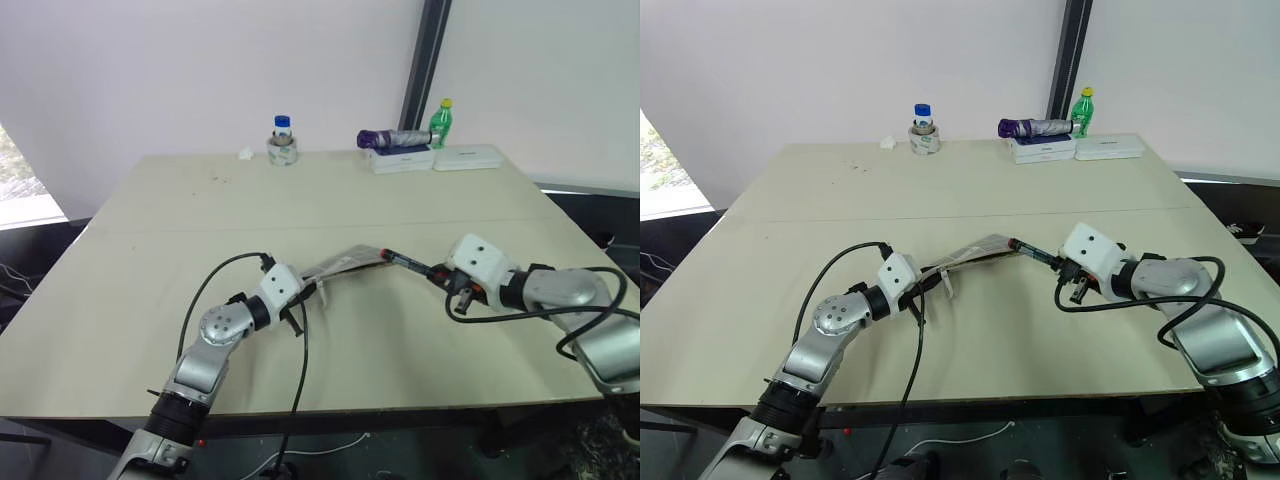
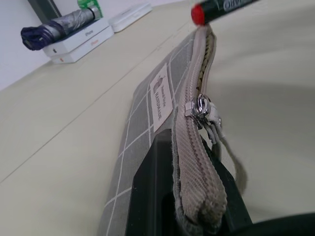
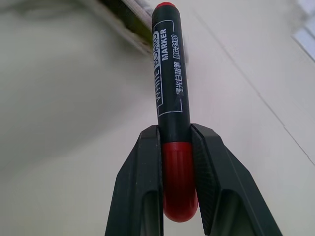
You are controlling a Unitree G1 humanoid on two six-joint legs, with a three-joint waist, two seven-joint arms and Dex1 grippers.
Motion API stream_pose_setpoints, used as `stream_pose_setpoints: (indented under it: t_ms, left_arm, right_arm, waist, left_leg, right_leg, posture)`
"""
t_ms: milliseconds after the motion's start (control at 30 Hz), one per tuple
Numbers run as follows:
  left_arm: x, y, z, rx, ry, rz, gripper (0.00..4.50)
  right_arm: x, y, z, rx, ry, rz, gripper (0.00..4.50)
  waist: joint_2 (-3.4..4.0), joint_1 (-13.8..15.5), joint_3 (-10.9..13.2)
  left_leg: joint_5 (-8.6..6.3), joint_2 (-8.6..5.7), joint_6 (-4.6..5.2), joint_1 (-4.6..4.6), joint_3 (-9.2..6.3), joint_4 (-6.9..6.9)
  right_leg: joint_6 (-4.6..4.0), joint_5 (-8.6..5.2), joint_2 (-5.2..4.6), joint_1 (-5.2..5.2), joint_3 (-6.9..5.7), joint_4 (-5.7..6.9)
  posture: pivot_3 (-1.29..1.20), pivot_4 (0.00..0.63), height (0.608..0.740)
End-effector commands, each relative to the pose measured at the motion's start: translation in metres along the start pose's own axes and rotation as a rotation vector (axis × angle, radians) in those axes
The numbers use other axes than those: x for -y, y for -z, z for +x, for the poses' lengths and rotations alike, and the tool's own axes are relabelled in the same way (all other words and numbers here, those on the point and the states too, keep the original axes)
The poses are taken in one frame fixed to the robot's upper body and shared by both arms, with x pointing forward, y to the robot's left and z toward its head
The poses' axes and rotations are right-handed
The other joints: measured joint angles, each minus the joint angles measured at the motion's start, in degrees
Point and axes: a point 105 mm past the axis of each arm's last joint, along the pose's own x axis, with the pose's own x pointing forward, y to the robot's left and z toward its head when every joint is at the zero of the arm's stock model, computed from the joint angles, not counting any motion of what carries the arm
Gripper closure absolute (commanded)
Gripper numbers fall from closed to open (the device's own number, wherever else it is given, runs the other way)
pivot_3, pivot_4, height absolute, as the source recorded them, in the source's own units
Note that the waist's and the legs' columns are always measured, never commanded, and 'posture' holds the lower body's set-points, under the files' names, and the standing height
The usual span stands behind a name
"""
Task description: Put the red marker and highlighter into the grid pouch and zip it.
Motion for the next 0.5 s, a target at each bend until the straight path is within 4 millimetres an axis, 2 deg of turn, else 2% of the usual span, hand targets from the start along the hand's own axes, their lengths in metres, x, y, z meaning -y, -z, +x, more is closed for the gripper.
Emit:
stream_pose_setpoints:
  t_ms: [33,367,500]
  left_arm:
    - [-0.001,-0.013,0.000,0.043,0.001,0.020,4.50]
    - [-0.002,-0.010,-0.003,0.029,-0.016,0.016,4.50]
    - [-0.002,-0.010,-0.003,0.028,-0.016,0.017,4.50]
  right_arm:
    - [0.006,-0.012,-0.005,0.019,0.021,-0.086,4.19]
    - [-0.005,-0.018,-0.010,0.064,-0.067,-0.085,4.19]
    - [-0.010,-0.014,-0.015,0.047,-0.099,-0.091,4.19]
  waist:
    - [0.00,0.02,0.00]
    - [0.00,-0.05,0.00]
    - [0.00,-0.03,0.00]
  left_leg:
    - [0.00,0.00,0.00,0.00,0.00,0.00]
    - [0.00,-0.01,0.00,0.00,-0.01,0.00]
    - [0.00,-0.01,0.00,0.00,-0.01,0.00]
  right_leg:
    - [0.00,0.00,-0.01,0.00,0.00,0.00]
    - [0.00,0.00,-0.02,0.00,-0.01,0.00]
    - [0.00,0.00,-0.02,0.01,-0.01,0.00]
  posture:
    - [0.00,0.150,0.740]
    - [0.00,0.150,0.740]
    - [0.00,0.150,0.740]
